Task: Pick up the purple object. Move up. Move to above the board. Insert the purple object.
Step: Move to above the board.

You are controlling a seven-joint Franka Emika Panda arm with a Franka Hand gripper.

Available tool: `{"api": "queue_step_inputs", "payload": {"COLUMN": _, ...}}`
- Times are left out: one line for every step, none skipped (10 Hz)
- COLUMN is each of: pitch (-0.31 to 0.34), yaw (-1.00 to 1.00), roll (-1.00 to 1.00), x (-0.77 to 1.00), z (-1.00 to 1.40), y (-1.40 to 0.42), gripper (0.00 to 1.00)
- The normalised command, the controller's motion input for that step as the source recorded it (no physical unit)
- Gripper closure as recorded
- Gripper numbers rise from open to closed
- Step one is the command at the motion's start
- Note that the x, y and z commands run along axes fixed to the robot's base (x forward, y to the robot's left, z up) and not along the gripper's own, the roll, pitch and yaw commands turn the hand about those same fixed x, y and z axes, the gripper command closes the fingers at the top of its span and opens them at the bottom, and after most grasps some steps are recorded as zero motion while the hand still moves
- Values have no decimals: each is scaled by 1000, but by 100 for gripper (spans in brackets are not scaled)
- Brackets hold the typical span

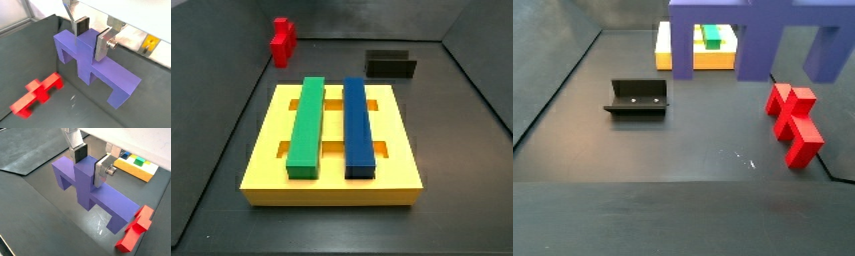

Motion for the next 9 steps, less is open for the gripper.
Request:
{"api": "queue_step_inputs", "payload": {"pitch": 155, "yaw": 172, "roll": 32, "x": 72, "z": 130, "y": -1400, "gripper": 100}}
{"api": "queue_step_inputs", "payload": {"pitch": 78, "yaw": 119, "roll": 64, "x": 63, "z": 130, "y": -1400, "gripper": 100}}
{"api": "queue_step_inputs", "payload": {"pitch": 22, "yaw": 49, "roll": 8, "x": 60, "z": 129, "y": -1400, "gripper": 100}}
{"api": "queue_step_inputs", "payload": {"pitch": 23, "yaw": 40, "roll": 4, "x": 63, "z": 131, "y": -1400, "gripper": 100}}
{"api": "queue_step_inputs", "payload": {"pitch": 24, "yaw": 25, "roll": 1, "x": 64, "z": 133, "y": -1400, "gripper": 100}}
{"api": "queue_step_inputs", "payload": {"pitch": 16, "yaw": 19, "roll": -16, "x": 61, "z": 133, "y": -1400, "gripper": 100}}
{"api": "queue_step_inputs", "payload": {"pitch": 10, "yaw": 12, "roll": 5, "x": 56, "z": 137, "y": -1400, "gripper": 100}}
{"api": "queue_step_inputs", "payload": {"pitch": 12, "yaw": 13, "roll": -6, "x": 56, "z": 140, "y": -1400, "gripper": 100}}
{"api": "queue_step_inputs", "payload": {"pitch": 22, "yaw": 12, "roll": 0, "x": 60, "z": 145, "y": -1400, "gripper": 100}}
